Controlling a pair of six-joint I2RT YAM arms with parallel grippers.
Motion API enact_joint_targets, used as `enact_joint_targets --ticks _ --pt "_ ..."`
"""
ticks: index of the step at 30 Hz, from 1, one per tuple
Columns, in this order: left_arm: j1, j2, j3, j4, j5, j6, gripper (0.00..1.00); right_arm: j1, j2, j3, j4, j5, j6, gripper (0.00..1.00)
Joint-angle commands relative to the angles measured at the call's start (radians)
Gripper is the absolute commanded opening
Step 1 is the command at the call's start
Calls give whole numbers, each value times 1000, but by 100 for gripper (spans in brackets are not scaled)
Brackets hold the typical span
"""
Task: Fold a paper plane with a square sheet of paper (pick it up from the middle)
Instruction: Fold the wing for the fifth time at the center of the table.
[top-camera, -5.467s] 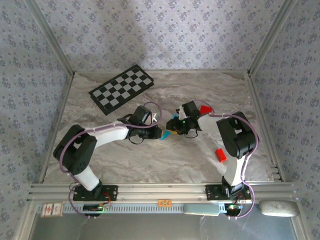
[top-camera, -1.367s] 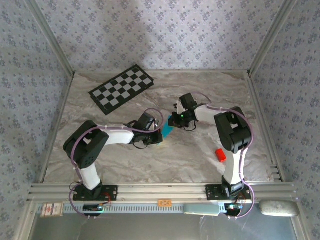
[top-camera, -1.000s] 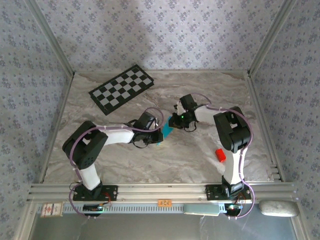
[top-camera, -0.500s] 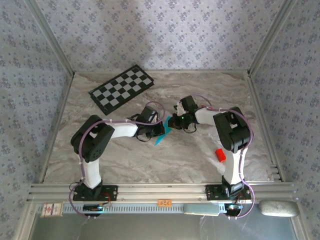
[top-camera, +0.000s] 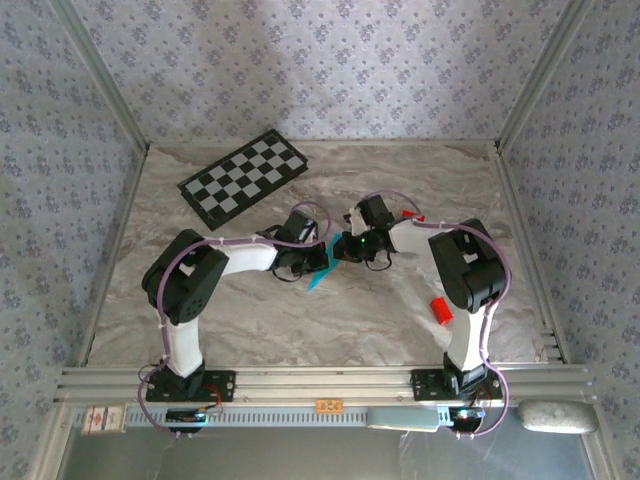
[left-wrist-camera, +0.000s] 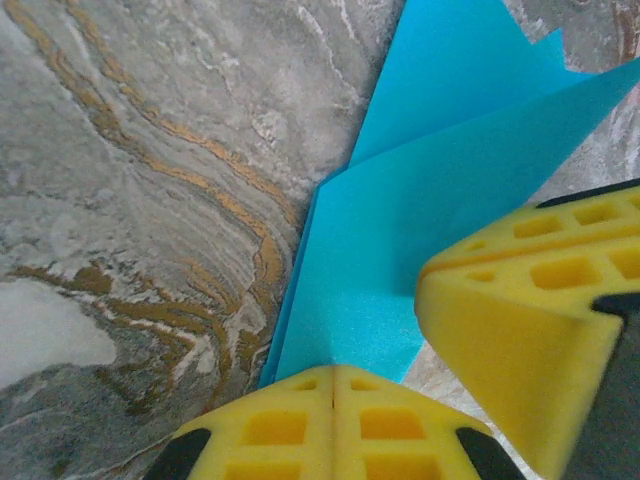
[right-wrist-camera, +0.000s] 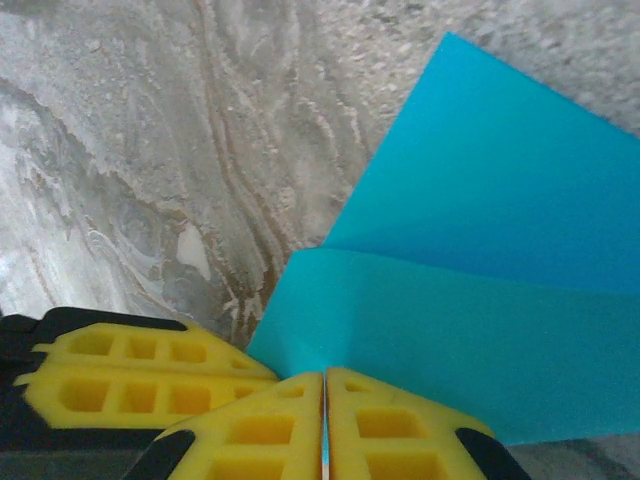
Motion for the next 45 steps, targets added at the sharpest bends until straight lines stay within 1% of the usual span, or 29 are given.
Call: enact_joint_targets --ticks 1,5,9,13,15,21,25,27,31,35,39,42,45 --pt "-4 45 -1 -136 -50 1 0 -16 33 -7 -24 35 -17 10" --pt "-4 53 -6 -170 -60 8 0 -68 53 -4 -16 45 -15 10" --pt "-5 44 -57 -157 -69 16 0 -145 72 7 18 47 19 11" --pt "-5 39 -81 -153 -67 21 0 -205 89 27 -8 110 52 10" --pt "-4 35 -78 -153 -70 25 0 -227 70 6 41 119 92 9" --pt "-5 41 -37 -164 -60 39 0 -191 -25 8 32 153 73 9" --pt "-5 40 -15 -168 -48 42 0 -158 -114 -56 78 138 74 10" --pt "-6 39 -9 -169 -44 42 0 -139 -132 -81 93 116 76 10" --pt "-6 37 -1 -163 -34 43 0 -97 -82 -79 99 33 77 11" --pt "-8 39 4 -163 -24 47 0 -66 -29 -42 99 0 78 11" --pt "-9 42 0 -170 -28 46 0 -85 4 -22 94 31 86 11" --pt "-10 43 -8 -179 -39 42 0 -128 33 -21 96 63 94 10" --pt "-9 45 -18 -182 -43 40 0 -179 64 -13 64 129 92 10"
